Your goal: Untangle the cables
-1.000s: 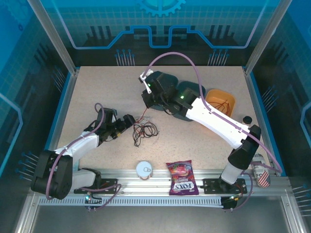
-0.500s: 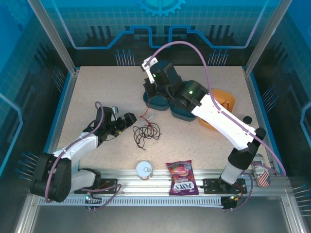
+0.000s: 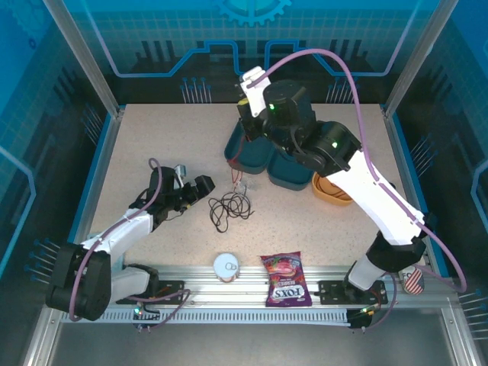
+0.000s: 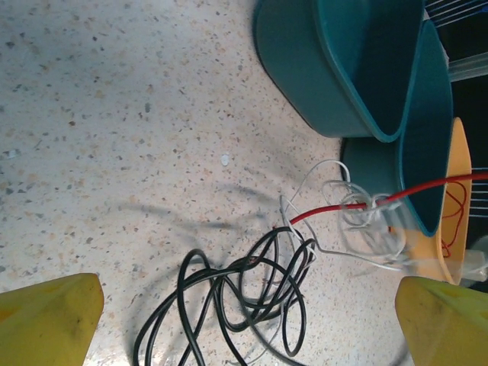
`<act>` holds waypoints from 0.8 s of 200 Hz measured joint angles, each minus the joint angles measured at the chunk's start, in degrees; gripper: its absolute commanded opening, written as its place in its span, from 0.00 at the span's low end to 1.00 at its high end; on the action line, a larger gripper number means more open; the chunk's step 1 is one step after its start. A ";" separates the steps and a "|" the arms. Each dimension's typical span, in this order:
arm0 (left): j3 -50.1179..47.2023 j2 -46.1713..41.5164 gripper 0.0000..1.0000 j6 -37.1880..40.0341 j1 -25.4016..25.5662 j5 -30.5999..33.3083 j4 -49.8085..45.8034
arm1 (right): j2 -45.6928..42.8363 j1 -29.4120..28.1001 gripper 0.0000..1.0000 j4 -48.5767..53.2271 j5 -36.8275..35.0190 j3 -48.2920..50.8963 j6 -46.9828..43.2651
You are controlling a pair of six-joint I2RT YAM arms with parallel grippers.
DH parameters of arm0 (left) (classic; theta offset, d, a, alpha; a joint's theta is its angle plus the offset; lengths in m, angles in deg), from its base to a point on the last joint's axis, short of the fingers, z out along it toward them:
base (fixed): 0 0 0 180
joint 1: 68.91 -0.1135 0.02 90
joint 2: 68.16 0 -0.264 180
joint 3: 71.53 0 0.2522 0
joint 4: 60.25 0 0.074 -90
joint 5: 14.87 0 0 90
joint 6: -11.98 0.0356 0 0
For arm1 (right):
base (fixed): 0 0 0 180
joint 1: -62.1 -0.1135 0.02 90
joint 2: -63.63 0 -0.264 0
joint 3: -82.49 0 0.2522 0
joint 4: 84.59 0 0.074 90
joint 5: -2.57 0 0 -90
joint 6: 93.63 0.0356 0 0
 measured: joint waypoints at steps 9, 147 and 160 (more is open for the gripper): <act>0.00 -0.55 0.99 0.55 0.00 -0.35 0.48 | -0.31 0.00 0.00 -0.09 0.46 -0.33 -0.09; -0.17 -10.23 0.99 4.76 0.00 -2.38 6.60 | -3.50 0.09 0.00 0.63 2.05 -4.59 -2.58; -0.57 -10.67 0.99 5.14 0.00 -2.38 6.60 | -4.13 0.37 0.00 0.98 1.07 -4.59 -3.15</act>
